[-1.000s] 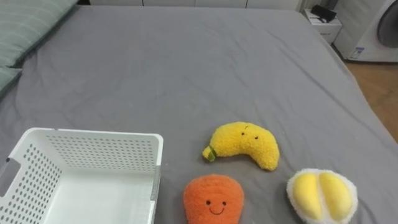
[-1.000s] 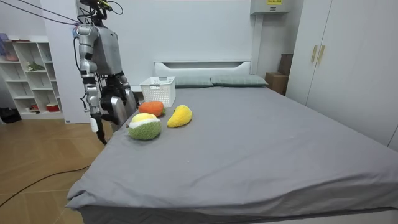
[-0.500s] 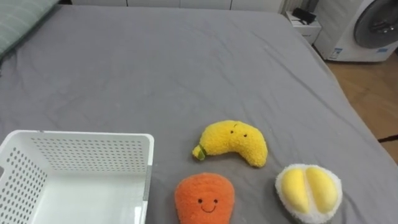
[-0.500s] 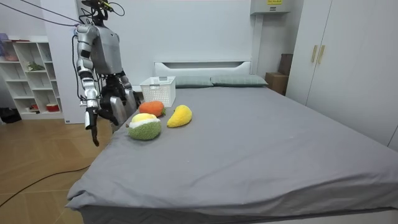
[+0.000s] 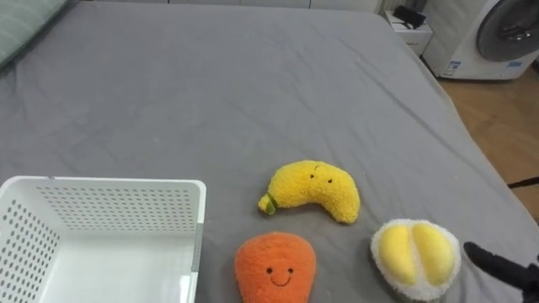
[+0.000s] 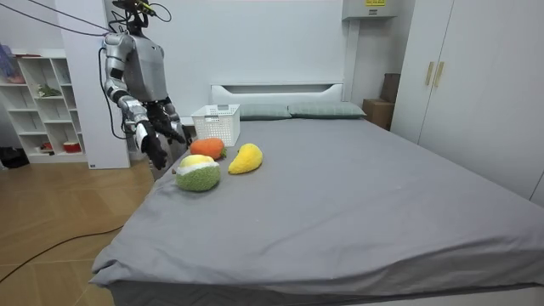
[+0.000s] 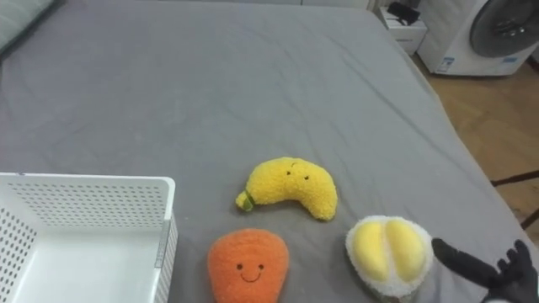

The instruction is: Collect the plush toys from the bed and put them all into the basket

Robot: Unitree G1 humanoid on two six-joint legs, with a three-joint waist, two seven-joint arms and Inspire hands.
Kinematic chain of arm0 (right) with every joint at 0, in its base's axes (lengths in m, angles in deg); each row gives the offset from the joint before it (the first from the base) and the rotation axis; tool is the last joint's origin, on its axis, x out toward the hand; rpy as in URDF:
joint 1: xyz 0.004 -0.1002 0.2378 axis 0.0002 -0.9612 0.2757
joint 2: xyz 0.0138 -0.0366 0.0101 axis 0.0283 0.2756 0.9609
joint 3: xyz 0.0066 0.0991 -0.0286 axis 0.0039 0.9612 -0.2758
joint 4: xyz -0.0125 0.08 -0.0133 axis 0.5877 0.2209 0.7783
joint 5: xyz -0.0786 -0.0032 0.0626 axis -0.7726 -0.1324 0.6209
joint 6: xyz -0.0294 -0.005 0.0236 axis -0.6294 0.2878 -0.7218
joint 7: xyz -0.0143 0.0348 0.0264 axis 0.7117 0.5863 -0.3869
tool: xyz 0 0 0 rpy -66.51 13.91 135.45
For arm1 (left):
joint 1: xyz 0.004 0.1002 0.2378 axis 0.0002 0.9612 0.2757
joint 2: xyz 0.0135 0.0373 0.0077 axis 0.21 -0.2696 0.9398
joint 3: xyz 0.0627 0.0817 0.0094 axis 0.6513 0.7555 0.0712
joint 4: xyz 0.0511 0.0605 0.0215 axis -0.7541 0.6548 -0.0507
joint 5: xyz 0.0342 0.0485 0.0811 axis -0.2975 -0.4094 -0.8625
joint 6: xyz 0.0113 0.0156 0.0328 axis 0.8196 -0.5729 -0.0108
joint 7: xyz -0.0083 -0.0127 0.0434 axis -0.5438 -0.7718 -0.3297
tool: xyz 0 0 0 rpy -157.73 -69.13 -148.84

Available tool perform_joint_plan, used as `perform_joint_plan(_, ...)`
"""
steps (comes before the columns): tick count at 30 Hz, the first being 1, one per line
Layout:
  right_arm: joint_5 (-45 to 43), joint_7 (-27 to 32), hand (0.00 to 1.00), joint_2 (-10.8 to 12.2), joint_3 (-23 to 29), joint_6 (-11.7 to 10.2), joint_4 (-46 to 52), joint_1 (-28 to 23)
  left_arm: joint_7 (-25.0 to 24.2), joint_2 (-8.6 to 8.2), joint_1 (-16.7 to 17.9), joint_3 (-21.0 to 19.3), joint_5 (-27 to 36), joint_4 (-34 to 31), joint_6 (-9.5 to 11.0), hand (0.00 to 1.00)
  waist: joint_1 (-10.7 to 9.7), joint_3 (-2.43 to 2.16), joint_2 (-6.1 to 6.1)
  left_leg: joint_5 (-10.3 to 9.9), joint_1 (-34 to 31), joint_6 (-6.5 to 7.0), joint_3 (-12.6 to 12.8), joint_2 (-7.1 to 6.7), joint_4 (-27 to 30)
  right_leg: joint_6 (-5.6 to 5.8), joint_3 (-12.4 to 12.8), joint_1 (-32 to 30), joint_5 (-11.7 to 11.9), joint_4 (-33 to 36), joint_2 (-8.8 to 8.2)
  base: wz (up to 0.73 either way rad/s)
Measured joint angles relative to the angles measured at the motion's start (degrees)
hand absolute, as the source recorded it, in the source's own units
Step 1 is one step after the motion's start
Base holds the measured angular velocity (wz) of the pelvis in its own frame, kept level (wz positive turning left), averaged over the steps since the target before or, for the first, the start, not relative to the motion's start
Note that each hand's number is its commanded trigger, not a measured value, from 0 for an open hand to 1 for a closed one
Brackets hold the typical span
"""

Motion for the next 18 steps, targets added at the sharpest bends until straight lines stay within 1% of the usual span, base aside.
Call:
perform_joint_plan(3,-2.9,-0.3,0.0,0.1,-0.7,0.0,2.5,0.1,0.0,-0.16,0.0,0.0,-0.1,-0.1,0.0,0.0,0.3,-0.3,0.15,0.0,-0.2,0.01,0.0,-0.06,0.1,0.01,-0.3,-0.3,0.0,0.1,-0.07,0.0)
perform_joint_plan(4,-4.4,-0.3,0.0,0.1,-1.0,0.0,3.0,0.1,0.0,-0.14,0.1,0.0,-0.2,-0.1,0.0,0.0,0.5,-0.27,0.11,0.0,-0.3,0.01,0.0,-0.06,0.1,0.01,-0.3,-0.4,0.0,0.1,-0.05,0.0)
perform_joint_plan(5,-7.8,-0.2,0.0,0.1,-2.0,0.0,3.7,0.2,0.0,-0.09,0.0,0.1,-0.5,-0.1,0.0,0.0,0.5,-0.32,0.18,0.0,-0.4,0.0,0.0,-0.06,0.1,-0.01,-0.3,-0.2,0.0,0.2,-0.05,0.0)
perform_joint_plan(8,-14.4,-0.3,0.0,0.1,-4.1,0.2,4.8,0.6,0.0,-0.1,-0.3,0.7,-0.4,-0.2,-0.1,0.0,0.8,-0.31,-0.07,0.1,-0.6,0.01,-0.2,-0.06,0.1,-0.02,-0.5,-0.3,0.0,0.3,-0.09,0.01)
perform_joint_plan(12,-19.6,-1.7,0.0,0.1,-5.1,0.3,4.9,1.1,0.0,-0.32,-0.2,1.4,-0.4,-0.2,-0.3,0.0,1.5,-0.33,-0.3,0.1,-0.5,0.01,-0.4,-0.06,0.2,-0.04,-0.8,-0.2,0.1,0.3,-0.16,0.0)
perform_joint_plan(14,-21.9,-2.8,0.0,0.1,-5.1,0.3,4.8,1.4,0.1,-0.38,0.0,1.4,-0.5,-0.2,-0.4,0.0,1.4,-0.15,0.01,0.1,-0.6,0.01,-0.4,-0.05,0.2,-0.05,-0.8,-0.2,0.1,0.3,-0.17,0.02)
perform_joint_plan(17,-27.5,-4.8,0.0,0.1,-5.3,0.4,4.8,1.4,0.1,-0.41,0.0,1.3,-1.5,-0.3,-0.5,0.0,1.3,-0.2,0.04,0.0,-1.0,0.01,-0.7,-0.05,0.2,-0.08,-0.9,-0.3,0.1,0.4,-0.21,0.03)
perform_joint_plan(18,-29.5,-5.8,0.0,0.1,-5.4,0.9,4.8,1.4,0.1,-0.39,0.0,1.3,-2.1,-0.3,-0.6,0.0,1.3,-0.22,0.15,0.0,-1.0,0.01,-0.7,-0.04,0.2,-0.08,-0.9,-0.3,0.1,0.4,-0.21,0.0)
